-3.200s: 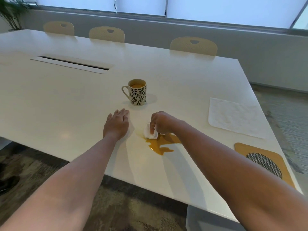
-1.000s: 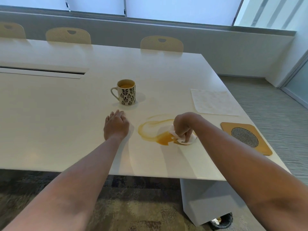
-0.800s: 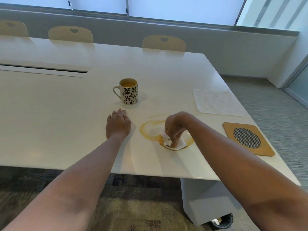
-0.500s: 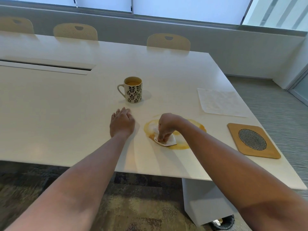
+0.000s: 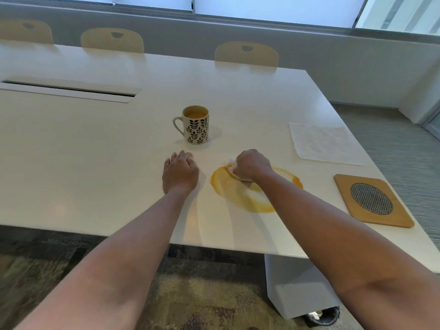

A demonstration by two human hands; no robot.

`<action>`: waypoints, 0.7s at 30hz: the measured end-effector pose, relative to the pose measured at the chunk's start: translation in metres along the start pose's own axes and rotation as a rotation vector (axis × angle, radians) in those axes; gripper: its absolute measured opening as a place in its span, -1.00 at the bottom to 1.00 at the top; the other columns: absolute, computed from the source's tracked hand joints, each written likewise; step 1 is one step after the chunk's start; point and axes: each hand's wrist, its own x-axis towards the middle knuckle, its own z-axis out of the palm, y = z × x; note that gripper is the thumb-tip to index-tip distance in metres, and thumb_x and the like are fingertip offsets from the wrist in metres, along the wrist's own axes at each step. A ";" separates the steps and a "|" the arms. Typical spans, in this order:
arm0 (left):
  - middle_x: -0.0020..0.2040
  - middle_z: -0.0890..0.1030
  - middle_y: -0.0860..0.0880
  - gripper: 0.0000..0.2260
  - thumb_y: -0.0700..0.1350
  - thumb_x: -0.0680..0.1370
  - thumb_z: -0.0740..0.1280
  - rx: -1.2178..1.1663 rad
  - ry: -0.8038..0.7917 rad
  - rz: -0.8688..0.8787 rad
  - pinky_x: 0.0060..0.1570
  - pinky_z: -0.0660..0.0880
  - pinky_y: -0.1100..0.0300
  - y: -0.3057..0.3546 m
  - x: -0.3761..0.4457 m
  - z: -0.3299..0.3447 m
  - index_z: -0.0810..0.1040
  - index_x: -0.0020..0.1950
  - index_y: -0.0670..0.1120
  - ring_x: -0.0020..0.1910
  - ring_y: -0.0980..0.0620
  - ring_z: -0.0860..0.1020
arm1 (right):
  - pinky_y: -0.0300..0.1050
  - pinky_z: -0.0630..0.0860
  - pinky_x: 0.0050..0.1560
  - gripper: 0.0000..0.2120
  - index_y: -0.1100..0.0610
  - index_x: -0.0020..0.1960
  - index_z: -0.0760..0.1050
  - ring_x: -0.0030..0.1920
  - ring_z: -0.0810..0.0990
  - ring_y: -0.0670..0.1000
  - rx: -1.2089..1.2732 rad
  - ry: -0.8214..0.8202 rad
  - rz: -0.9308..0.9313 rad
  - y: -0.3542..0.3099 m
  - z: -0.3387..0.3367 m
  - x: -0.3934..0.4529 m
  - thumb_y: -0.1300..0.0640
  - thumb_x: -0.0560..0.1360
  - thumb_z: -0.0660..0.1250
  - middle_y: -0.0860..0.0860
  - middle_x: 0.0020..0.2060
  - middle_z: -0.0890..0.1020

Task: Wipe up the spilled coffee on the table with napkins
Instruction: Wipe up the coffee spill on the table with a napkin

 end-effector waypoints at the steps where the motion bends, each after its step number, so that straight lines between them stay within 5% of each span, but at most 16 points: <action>1: 0.52 0.39 -0.04 -0.59 -0.08 0.66 0.00 -0.002 0.002 -0.001 0.53 0.05 0.06 0.000 0.000 0.000 0.51 0.41 -0.05 0.56 -0.01 0.20 | -0.05 0.49 0.05 -0.60 0.14 0.23 0.54 0.21 0.54 0.16 -0.020 -0.003 0.005 0.005 -0.003 0.000 -0.07 0.50 0.29 0.13 0.21 0.53; 4: 0.52 0.38 -0.03 -0.59 -0.08 0.66 0.00 -0.003 -0.003 0.002 0.54 0.04 0.06 0.001 0.000 0.000 0.51 0.40 -0.05 0.56 -0.01 0.20 | -0.01 0.49 0.14 -0.62 0.10 0.27 0.52 0.29 0.49 0.14 -0.089 -0.043 0.032 0.022 -0.013 0.001 -0.02 0.50 0.29 0.11 0.27 0.51; 10: 0.49 0.43 -0.05 -0.59 -0.08 0.66 0.00 0.003 0.008 0.015 0.52 0.09 0.03 0.000 0.000 0.001 0.52 0.38 -0.06 0.54 -0.02 0.22 | -0.01 0.52 0.01 -0.70 0.15 0.22 0.52 0.23 0.52 0.14 -0.257 -0.119 0.070 0.063 -0.031 -0.005 0.09 0.53 0.22 0.10 0.21 0.55; 14: 0.49 0.43 -0.04 -0.58 -0.07 0.67 -0.01 0.011 0.007 0.020 0.53 0.08 0.04 -0.001 0.001 0.002 0.52 0.39 -0.07 0.54 -0.02 0.22 | -0.09 0.47 -0.17 -0.85 0.16 -0.14 0.46 -0.04 0.59 0.13 -0.382 -0.238 0.075 0.080 -0.041 -0.015 0.09 0.53 0.28 0.10 -0.01 0.61; 17: 0.47 0.45 -0.07 -0.58 -0.07 0.66 -0.01 0.018 0.011 0.026 0.51 0.11 0.01 0.001 0.000 0.002 0.52 0.38 -0.08 0.53 -0.04 0.24 | -0.12 0.55 -0.13 -0.86 0.19 -0.21 0.44 -0.19 0.59 0.08 -0.449 -0.410 0.131 0.082 -0.042 -0.024 0.23 0.50 0.35 0.06 -0.31 0.54; 21: 0.48 0.43 -0.10 -0.59 -0.08 0.67 -0.01 0.023 0.008 0.024 0.52 0.08 0.03 0.003 -0.002 0.001 0.51 0.39 -0.09 0.54 -0.05 0.24 | -0.14 0.59 0.05 -0.91 0.30 -0.04 0.61 0.05 0.69 0.07 -0.437 -0.610 0.159 0.068 -0.043 -0.033 0.30 0.47 0.40 0.11 -0.02 0.70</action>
